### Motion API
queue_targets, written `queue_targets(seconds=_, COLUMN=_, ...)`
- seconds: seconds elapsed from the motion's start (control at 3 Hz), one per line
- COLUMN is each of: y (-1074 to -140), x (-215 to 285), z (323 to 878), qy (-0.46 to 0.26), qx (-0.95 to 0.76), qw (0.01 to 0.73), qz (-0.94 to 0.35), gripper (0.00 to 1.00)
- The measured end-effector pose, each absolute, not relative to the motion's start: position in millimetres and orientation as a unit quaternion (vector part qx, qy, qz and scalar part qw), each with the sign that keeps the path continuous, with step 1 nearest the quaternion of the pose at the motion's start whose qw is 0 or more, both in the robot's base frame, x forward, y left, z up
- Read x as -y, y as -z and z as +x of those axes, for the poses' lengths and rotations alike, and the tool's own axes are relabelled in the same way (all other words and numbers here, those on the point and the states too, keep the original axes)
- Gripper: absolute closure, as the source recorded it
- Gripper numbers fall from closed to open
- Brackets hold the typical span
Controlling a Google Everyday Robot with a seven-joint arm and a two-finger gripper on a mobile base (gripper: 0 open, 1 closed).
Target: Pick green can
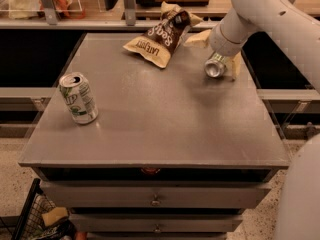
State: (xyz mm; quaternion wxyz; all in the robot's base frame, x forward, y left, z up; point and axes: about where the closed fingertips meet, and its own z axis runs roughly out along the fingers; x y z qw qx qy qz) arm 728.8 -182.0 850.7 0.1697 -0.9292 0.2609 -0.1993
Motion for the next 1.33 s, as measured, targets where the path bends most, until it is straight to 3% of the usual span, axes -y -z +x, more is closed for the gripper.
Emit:
queue_targets(seconds=0.33, y=-849.4, x=186.5, z=737.3, qy=0.202, qx=-0.251, qw=0.159, qz=-0.933, gripper=0.19)
queue_targets(seconds=1.33, y=-865.7, x=195.7, z=746.7, qy=0.216, qx=-0.242, qw=0.151, qz=-0.934, gripper=0.88)
